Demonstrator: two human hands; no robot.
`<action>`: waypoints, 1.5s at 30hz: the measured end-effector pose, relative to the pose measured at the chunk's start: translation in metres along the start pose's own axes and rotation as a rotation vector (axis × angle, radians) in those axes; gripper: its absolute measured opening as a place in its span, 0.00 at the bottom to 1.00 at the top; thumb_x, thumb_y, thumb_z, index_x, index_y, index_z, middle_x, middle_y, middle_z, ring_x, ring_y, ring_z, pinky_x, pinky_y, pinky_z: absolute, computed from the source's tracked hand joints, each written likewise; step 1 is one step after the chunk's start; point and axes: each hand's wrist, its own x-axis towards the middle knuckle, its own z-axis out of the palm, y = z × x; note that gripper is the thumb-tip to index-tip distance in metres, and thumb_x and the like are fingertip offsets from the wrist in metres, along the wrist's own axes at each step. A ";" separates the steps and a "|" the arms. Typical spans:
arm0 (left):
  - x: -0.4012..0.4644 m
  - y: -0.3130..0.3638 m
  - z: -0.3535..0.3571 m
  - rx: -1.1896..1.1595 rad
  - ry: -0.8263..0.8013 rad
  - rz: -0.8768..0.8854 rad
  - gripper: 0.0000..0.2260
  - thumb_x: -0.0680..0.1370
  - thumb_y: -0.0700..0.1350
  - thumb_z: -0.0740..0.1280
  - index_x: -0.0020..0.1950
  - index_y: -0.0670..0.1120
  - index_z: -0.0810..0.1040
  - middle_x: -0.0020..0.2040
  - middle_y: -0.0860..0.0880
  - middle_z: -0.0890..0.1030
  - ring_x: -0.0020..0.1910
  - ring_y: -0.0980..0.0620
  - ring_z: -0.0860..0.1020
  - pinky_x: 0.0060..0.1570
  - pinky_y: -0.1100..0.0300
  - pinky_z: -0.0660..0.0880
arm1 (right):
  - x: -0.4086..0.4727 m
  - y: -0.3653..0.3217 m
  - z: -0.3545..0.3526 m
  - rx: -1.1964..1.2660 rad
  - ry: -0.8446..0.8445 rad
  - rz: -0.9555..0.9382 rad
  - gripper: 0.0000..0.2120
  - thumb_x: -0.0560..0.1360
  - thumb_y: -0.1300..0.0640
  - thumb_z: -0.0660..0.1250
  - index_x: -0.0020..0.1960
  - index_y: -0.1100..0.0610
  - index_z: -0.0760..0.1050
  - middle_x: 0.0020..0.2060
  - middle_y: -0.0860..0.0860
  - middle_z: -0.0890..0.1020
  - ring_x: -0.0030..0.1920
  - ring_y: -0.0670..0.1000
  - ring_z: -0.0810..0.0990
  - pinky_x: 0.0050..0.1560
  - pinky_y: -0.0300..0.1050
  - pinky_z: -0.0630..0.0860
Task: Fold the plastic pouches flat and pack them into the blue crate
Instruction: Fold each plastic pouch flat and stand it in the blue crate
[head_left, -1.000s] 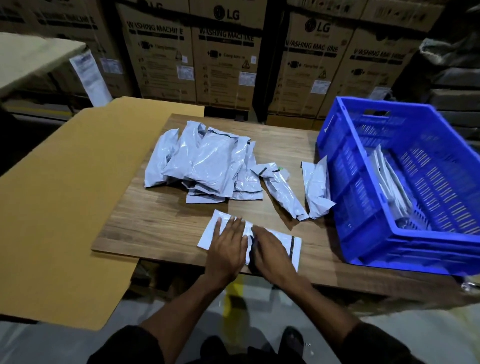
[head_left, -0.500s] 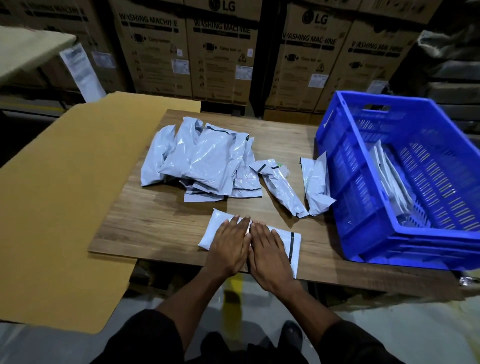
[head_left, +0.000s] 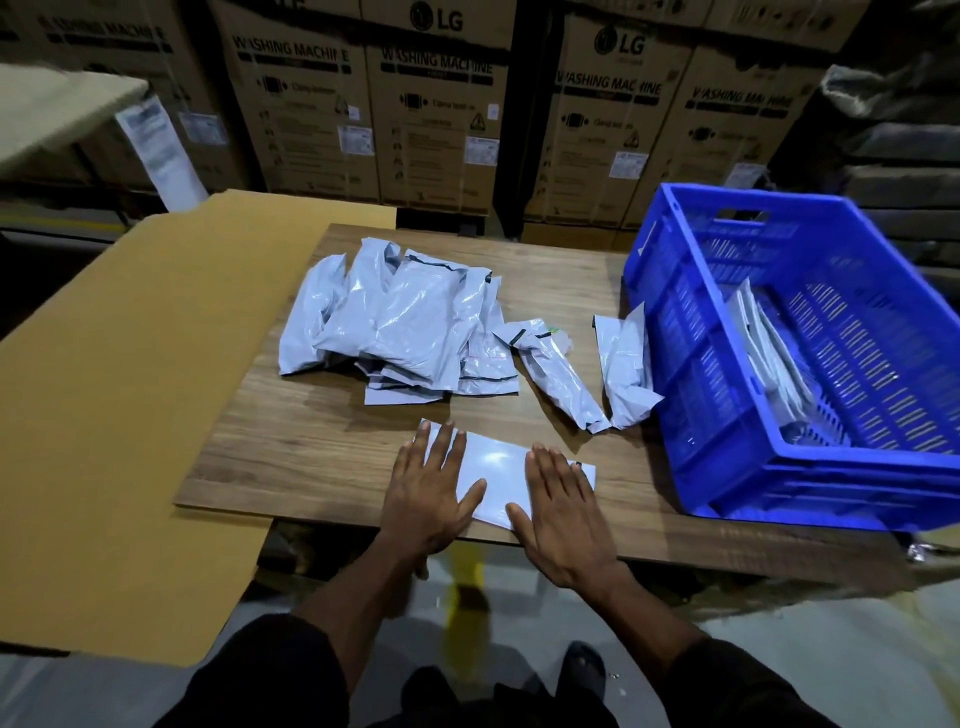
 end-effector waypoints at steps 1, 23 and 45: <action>-0.001 -0.002 -0.001 0.000 -0.008 -0.013 0.33 0.82 0.64 0.56 0.78 0.42 0.69 0.79 0.44 0.66 0.80 0.40 0.61 0.73 0.41 0.62 | -0.002 0.003 0.000 -0.004 -0.003 0.001 0.35 0.82 0.37 0.46 0.80 0.60 0.56 0.80 0.56 0.58 0.79 0.56 0.56 0.78 0.55 0.50; 0.012 0.045 -0.004 -0.264 -0.141 0.077 0.39 0.80 0.66 0.31 0.84 0.44 0.48 0.83 0.51 0.48 0.82 0.56 0.50 0.79 0.55 0.43 | 0.021 -0.027 -0.005 -0.057 -0.112 -0.235 0.37 0.75 0.41 0.53 0.80 0.56 0.54 0.79 0.57 0.59 0.79 0.59 0.57 0.72 0.64 0.50; -0.004 -0.013 -0.003 0.084 -0.099 -0.043 0.30 0.82 0.64 0.49 0.82 0.54 0.60 0.83 0.48 0.57 0.81 0.39 0.54 0.75 0.39 0.58 | -0.012 0.024 -0.023 -0.028 -0.067 -0.083 0.39 0.79 0.30 0.48 0.80 0.56 0.55 0.81 0.55 0.50 0.81 0.57 0.44 0.76 0.65 0.45</action>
